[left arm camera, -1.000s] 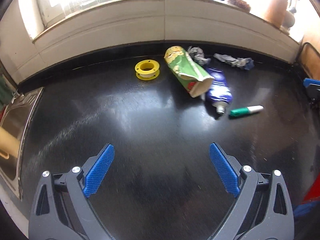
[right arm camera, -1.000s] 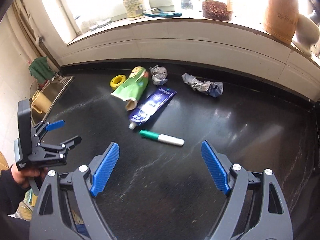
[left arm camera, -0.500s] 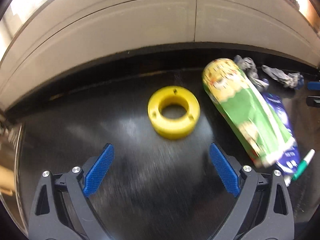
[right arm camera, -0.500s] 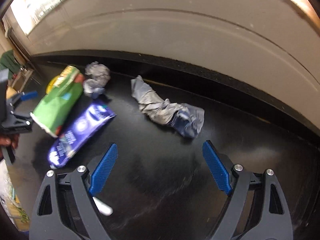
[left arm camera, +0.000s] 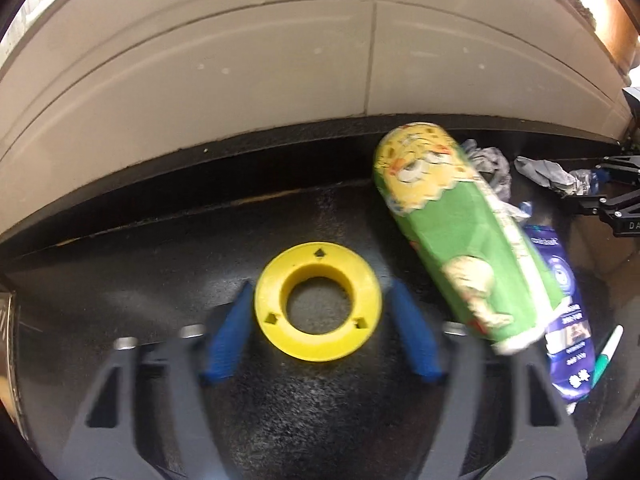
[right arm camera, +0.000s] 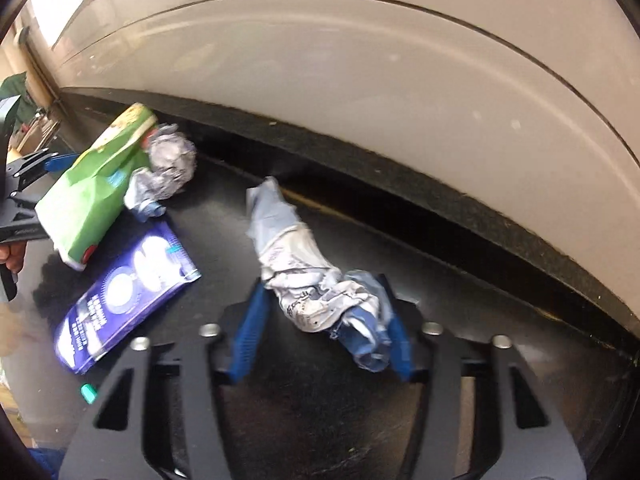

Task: Collect trash
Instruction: 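Grasp the yellow tape ring with the left tool while the right tool grasps the crumpled paper, then carry the tape ring and crumpled paper over the black bin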

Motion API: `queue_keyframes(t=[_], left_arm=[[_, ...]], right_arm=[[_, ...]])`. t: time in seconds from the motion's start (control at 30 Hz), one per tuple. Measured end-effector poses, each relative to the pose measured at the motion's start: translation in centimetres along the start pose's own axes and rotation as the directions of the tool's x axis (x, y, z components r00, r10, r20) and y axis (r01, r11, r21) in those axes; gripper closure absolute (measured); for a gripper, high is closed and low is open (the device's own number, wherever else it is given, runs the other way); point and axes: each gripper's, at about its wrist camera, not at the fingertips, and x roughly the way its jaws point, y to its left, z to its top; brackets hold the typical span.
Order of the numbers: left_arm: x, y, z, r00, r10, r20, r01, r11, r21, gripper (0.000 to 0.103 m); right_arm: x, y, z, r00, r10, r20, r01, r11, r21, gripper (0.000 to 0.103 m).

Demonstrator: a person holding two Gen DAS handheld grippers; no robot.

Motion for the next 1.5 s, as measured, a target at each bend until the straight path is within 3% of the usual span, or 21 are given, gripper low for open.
queue_keyframes(t=[0.17, 0.47, 0.8, 0.97, 1.3, 1.5], left_arm=[[-1.2, -0.7, -1.0, 1.0, 0.013, -0.008, -0.013, 1.0, -0.004, 0.049], [-7.4, -2.1, -4.8, 0.999, 0.049, 0.011, -0.048, 0.995, -0.089, 0.049], [-16.6, -7.2, -14.8, 0.997, 0.072, 0.009, -0.069, 0.985, -0.155, 0.049], [-19.4, -8.9, -17.9, 0.997, 0.073, 0.008, -0.071, 0.985, -0.154, 0.048], [-23.1, -8.3, -20.6, 0.994, 0.105, 0.039, -0.097, 0.981, -0.167, 0.048], [-26.3, -4.9, -23.8, 0.981, 0.184, 0.053, -0.164, 0.951, -0.26, 0.048]], right_arm=[[-1.7, 1.7, -1.6, 1.0, 0.013, 0.001, -0.013, 1.0, 0.012, 0.067], [-9.4, 6.2, -7.0, 0.997, 0.032, 0.071, -0.036, 0.997, 0.063, 0.068], [-16.0, 11.4, -13.9, 0.992, 0.069, 0.11, -0.079, 0.993, 0.088, 0.068], [-17.4, 14.3, -16.6, 0.991, 0.078, 0.107, -0.087, 0.994, 0.074, 0.068], [-18.5, 18.3, -17.1, 0.988, 0.089, 0.125, -0.092, 0.995, 0.023, 0.068], [-18.3, 24.9, -15.4, 0.977, 0.175, 0.121, -0.162, 0.981, -0.11, 0.068]])
